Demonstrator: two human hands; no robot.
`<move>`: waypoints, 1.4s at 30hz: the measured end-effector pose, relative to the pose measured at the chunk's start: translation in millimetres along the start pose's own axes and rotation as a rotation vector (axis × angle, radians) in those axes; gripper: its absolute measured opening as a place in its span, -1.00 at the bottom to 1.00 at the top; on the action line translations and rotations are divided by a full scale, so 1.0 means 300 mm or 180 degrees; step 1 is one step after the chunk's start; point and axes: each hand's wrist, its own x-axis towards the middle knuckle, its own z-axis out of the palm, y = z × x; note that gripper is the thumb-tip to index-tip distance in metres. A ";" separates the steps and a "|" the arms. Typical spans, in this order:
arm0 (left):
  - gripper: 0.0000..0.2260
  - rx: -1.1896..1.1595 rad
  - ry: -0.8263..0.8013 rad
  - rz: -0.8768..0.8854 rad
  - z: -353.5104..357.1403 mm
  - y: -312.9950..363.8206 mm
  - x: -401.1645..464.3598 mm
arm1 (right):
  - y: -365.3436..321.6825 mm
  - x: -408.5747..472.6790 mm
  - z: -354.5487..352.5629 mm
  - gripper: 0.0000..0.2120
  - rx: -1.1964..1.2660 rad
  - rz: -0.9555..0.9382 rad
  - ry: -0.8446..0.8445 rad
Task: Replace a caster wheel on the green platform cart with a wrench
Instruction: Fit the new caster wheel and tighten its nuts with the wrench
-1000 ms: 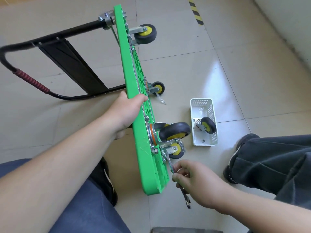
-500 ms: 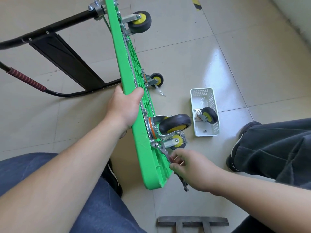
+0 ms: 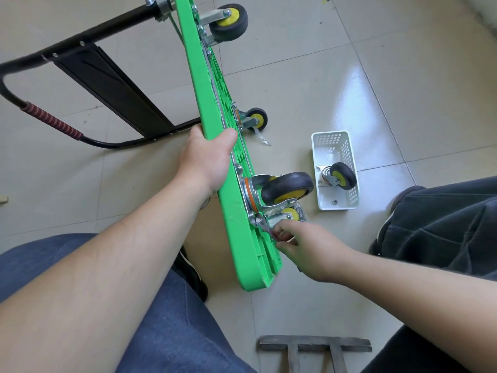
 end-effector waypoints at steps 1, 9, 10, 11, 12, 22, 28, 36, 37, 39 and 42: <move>-0.79 0.0003 0.0010 0.0009 0.000 0.000 0.002 | 0.001 0.004 0.002 -0.87 -0.0025 -0.0031 -0.0002; -0.87 -0.0019 0.0089 0.0006 0.005 -0.003 0.006 | 0.001 0.013 0.021 -0.91 -0.0063 -0.0093 -0.0096; -0.89 -0.0047 0.0087 0.0010 0.005 -0.003 0.007 | 0.000 0.011 0.024 -0.91 -0.0068 -0.0101 -0.0112; -0.90 -0.0091 0.0087 0.0010 0.006 -0.006 0.009 | 0.001 0.011 0.026 -0.91 -0.0094 -0.0105 -0.0131; -0.91 -0.0135 0.0093 0.0001 0.006 -0.009 0.010 | 0.000 0.011 0.024 -0.91 -0.0114 -0.0097 -0.0161; -0.85 -0.0267 0.0134 -0.0004 0.010 -0.010 0.006 | -0.103 -0.071 -0.027 -0.80 -0.0053 0.0230 -0.0365; -0.81 -0.0235 0.0136 0.0015 0.009 -0.007 0.004 | -0.181 -0.108 -0.089 -0.73 0.0577 0.0627 -0.0459; -0.78 -0.0145 0.0130 0.0025 0.001 -0.002 -0.005 | -0.236 -0.100 -0.157 -0.89 0.2129 0.1181 -0.0502; -0.78 -0.0115 0.0128 0.0021 0.001 0.000 -0.006 | -0.236 -0.101 -0.159 -0.89 0.2150 0.1192 -0.0483; -0.80 -0.0065 0.0114 0.0013 0.000 0.005 -0.008 | -0.236 -0.104 -0.158 -0.89 0.2254 0.1200 -0.0512; -0.80 -0.0061 0.0108 0.0012 0.002 0.010 -0.011 | -0.224 -0.110 -0.151 -0.86 0.2270 0.1187 -0.0610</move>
